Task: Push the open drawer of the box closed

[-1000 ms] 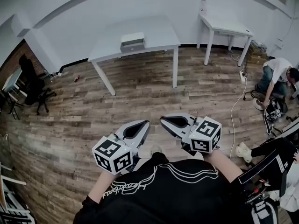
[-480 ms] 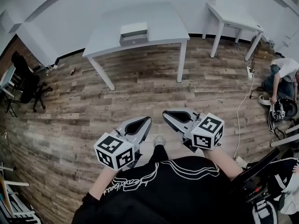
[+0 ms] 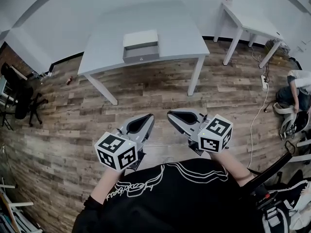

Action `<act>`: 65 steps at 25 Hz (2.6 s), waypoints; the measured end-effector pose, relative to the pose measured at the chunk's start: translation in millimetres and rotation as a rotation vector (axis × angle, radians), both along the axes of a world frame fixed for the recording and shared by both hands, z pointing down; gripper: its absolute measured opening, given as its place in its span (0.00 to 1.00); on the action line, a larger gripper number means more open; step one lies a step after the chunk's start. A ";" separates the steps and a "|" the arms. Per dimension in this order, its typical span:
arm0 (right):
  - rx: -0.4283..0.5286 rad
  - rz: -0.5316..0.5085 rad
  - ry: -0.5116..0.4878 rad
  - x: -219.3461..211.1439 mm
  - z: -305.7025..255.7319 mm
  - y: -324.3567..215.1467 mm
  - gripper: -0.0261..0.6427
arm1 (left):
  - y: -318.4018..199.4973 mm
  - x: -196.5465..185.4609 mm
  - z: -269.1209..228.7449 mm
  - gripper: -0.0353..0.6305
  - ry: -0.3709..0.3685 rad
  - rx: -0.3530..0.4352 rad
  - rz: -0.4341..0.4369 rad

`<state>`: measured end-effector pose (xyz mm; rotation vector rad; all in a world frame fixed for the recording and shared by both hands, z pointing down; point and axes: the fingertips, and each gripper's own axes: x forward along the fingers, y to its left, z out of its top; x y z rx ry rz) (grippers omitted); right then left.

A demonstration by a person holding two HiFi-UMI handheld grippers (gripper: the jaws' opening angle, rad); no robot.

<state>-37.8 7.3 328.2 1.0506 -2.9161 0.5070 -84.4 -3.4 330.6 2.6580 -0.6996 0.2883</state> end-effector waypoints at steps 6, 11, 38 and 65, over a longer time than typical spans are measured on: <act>-0.012 0.019 -0.009 9.8 5.8 -56.0 0.06 | -53.8 15.0 9.4 0.06 -0.009 -0.015 0.033; -0.026 0.017 -0.016 19.6 14.2 -86.8 0.05 | -79.9 26.4 14.0 0.06 -0.008 -0.009 0.044; -0.191 -0.124 0.036 82.6 108.0 -342.2 0.05 | -358.9 42.4 157.1 0.19 -0.232 -0.106 -0.236; -0.311 -0.170 0.042 97.1 154.6 -422.0 0.05 | -449.0 28.2 253.1 0.16 -0.345 -0.195 -0.366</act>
